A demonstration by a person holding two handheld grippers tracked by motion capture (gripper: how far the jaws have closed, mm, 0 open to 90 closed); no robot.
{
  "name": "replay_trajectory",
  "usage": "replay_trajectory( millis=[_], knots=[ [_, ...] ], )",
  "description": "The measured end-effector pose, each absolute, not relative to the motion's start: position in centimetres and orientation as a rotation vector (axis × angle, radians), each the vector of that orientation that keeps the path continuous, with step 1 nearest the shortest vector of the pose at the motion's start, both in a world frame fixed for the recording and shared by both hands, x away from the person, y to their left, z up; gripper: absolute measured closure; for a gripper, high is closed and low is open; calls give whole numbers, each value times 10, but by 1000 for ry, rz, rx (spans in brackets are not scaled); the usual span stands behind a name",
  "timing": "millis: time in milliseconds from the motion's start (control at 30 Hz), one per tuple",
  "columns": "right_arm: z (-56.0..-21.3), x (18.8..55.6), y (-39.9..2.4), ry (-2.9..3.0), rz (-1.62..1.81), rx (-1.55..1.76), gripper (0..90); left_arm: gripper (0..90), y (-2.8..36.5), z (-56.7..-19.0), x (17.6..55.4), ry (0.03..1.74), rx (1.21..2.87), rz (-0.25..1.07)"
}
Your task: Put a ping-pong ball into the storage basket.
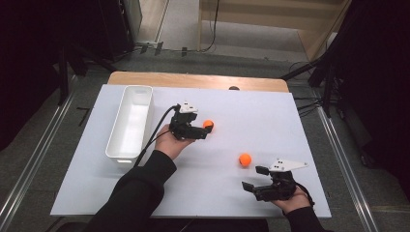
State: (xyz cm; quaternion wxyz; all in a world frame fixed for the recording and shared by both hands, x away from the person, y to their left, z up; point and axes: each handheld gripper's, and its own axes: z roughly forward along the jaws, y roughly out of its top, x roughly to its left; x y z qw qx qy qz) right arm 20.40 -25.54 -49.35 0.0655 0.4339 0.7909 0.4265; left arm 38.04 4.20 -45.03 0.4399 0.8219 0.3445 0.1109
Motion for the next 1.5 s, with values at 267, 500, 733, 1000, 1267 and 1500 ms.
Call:
replay_trajectory(
  millis=[267,500,733,1000,1267,1500],
  knots=[
    [-494,204,-255,2387,1289,1306,136,221,36,-455,385,889,2031,297],
    [-493,204,-258,2378,1287,1318,136,221,27,-455,390,892,2050,311],
    [-494,204,-258,2379,1288,1319,136,221,22,-461,397,935,2028,313],
    [-494,204,-258,2378,1288,1321,136,221,19,-467,405,949,2034,333],
    [-494,204,-258,2377,1284,1317,136,221,12,-469,411,960,2031,348],
    [-494,204,-259,2376,1289,1318,136,221,8,-472,414,973,2020,341]
  ],
)
